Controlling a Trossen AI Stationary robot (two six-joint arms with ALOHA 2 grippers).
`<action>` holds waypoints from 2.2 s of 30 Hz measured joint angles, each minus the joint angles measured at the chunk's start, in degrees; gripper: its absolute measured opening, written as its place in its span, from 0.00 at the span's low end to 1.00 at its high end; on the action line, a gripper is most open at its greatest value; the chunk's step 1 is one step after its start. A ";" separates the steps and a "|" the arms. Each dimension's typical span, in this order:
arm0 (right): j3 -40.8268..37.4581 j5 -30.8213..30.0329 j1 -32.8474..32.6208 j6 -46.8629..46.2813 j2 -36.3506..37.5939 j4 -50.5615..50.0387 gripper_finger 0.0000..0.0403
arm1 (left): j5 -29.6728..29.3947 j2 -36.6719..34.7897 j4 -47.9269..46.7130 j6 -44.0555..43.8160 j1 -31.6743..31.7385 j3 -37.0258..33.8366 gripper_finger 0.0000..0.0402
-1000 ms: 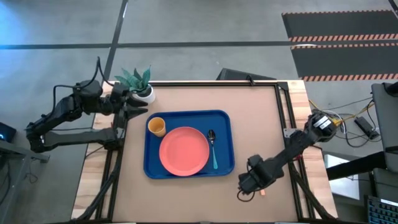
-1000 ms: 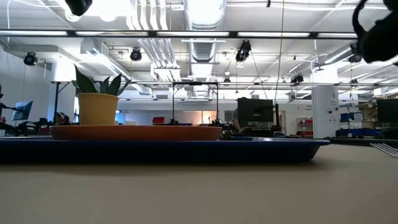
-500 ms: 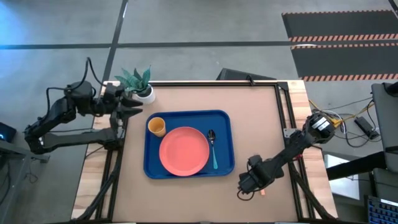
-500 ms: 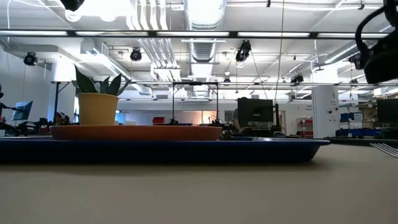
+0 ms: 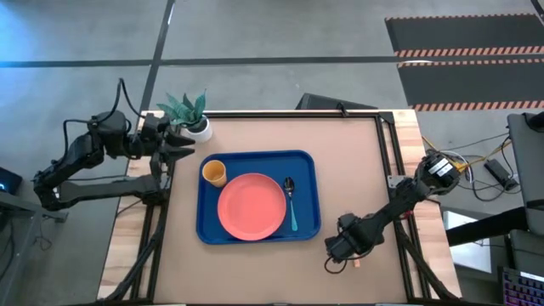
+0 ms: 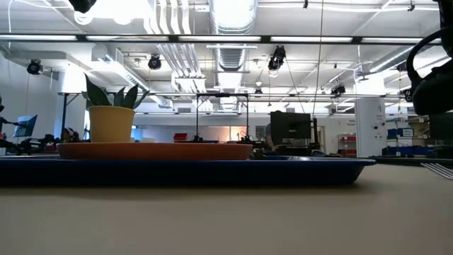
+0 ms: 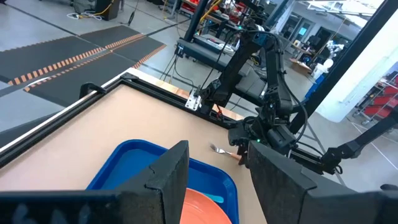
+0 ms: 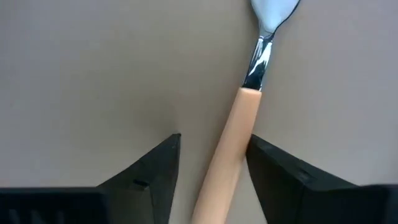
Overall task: Pick and place plate/cup/fork/spoon on tray
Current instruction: Put the pink fork on the blue tray to the right of the blue spoon
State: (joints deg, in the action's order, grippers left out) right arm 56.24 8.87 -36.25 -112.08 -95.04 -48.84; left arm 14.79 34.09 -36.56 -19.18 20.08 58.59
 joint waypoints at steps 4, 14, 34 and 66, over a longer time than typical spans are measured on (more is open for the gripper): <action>0.41 -0.09 0.02 -0.47 -0.10 0.32 0.27 | 0.00 0.09 0.00 0.00 0.00 0.00 0.37; 2.33 0.05 0.00 -0.63 -0.43 -2.37 0.08 | 0.00 0.33 0.02 0.02 -0.01 0.00 0.37; 24.70 -35.81 10.21 11.60 -0.35 -15.41 0.08 | 0.02 0.66 0.02 0.07 0.00 -0.07 0.37; -0.67 -23.89 23.02 21.95 -0.33 27.46 0.08 | 0.17 -2.69 -0.46 0.05 -0.02 -0.07 0.37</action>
State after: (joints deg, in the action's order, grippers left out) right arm 55.56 -15.02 -13.23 -90.14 -95.37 -21.38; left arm 14.96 31.40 -37.01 -19.13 20.05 58.52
